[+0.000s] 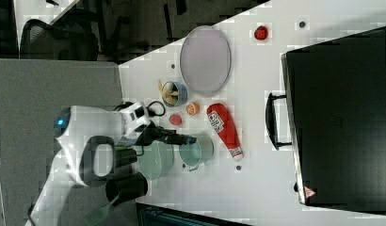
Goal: Pick Ketchup from the table and place it in strainer.
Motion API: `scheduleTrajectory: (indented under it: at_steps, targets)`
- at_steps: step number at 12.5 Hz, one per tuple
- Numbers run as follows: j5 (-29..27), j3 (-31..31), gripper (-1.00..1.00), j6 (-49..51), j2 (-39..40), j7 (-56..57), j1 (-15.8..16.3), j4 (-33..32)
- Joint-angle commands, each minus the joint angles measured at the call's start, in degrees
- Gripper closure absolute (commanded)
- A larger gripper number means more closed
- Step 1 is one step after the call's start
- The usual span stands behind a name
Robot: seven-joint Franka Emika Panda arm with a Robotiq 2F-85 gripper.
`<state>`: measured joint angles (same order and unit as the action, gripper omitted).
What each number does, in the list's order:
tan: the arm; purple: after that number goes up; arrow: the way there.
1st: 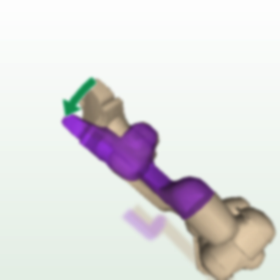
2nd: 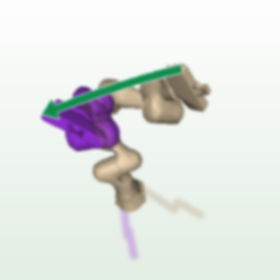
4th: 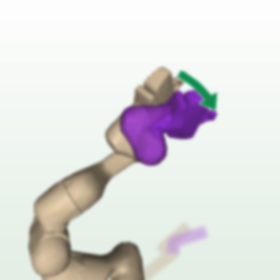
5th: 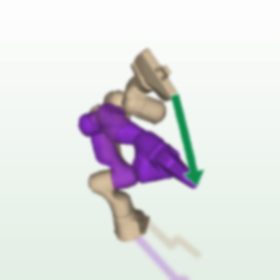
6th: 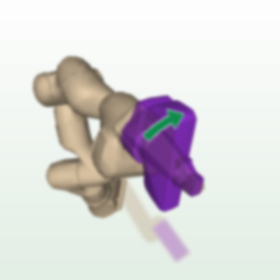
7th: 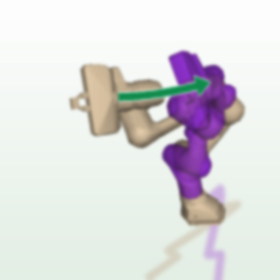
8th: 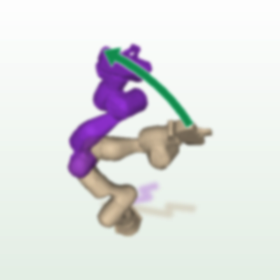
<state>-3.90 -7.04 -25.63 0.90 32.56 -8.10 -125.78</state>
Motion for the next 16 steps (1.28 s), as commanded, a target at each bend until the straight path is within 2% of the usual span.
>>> scheduleTrajectory:
  at_steps: [1,3,6,11,16]
  targets:
    - [0.42,-0.13,-1.00,-8.93,-1.43,19.11,0.83,-2.33]
    - [1.08,-0.89,-1.00,-14.66,0.91,23.65,0.97,-5.52]
    - [1.10,-1.66,-1.00,-22.38,5.52,23.39,1.16,-8.43]
    - [3.82,-1.65,-1.00,-34.33,14.66,23.31,1.46,-9.72]
    - [4.15,-1.44,-1.00,-39.86,21.44,23.23,1.49,-9.81]
